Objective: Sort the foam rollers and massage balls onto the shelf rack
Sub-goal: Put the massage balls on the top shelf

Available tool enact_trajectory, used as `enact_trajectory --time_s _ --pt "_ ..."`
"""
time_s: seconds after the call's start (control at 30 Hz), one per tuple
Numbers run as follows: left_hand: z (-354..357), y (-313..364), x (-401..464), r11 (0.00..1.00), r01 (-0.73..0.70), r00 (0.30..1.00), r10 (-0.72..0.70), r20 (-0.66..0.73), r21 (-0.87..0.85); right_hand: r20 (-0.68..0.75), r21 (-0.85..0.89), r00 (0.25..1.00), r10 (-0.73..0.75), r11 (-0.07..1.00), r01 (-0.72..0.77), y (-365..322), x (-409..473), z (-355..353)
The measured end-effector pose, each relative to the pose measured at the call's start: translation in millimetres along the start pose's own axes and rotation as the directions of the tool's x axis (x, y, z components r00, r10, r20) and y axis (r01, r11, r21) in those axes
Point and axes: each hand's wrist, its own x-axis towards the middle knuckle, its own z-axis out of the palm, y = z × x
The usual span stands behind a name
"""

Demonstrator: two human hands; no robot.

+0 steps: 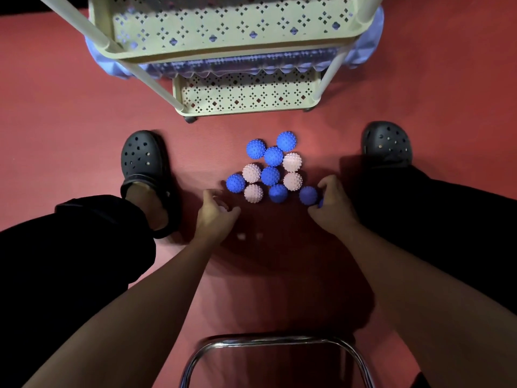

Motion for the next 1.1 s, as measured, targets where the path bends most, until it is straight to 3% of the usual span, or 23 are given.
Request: enact_trajectory --time_s 0.13,0.3,0.47,0.63,0.73,0.87,0.97,1.1 --pt "-3.5 9.5 7.8 0.996 -0.001 0.998 0.006 -0.055 0.086 0.093 -0.021 0.994 0.058 0.998 -0.056 -3.6 2.5 2.1" --pt "1.6 10.8 27.1 0.96 -0.096 0.995 0.082 0.063 0.263 0.148 -0.105 0.974 0.172 0.982 -0.157 -1.5 9.7 8.9" --pt "5.1 17.9 38.8 0.925 -0.181 0.983 0.158 0.093 0.333 0.175 -0.077 0.968 0.178 0.983 -0.167 3.0 11.3 12.4" --pt "4.4 15.3 39.1 0.989 -0.078 0.994 0.068 0.088 0.122 0.154 0.038 0.956 0.249 0.965 -0.258 2.9 5.5 10.3" --pt "-3.6 20.4 27.9 0.997 -0.033 0.995 0.04 0.095 -0.074 0.175 0.201 0.924 0.34 0.906 -0.371 -9.6 -3.7 -0.9" --pt "-24.5 42.6 -6.9 0.982 -0.058 0.994 0.073 0.077 -0.178 0.196 0.396 0.906 0.375 0.815 -0.423 -32.5 -28.7 -21.7" --pt "-47.6 74.9 -42.7 0.926 0.046 0.992 0.002 0.126 -0.376 0.201 0.522 0.922 0.33 0.76 -0.386 -40.0 -38.5 -29.8" --pt "-84.5 123.5 -99.9 0.789 0.164 0.964 -0.001 0.265 -0.592 0.265 0.705 0.922 0.281 0.596 -0.384 -134.8 -90.2 -94.5"
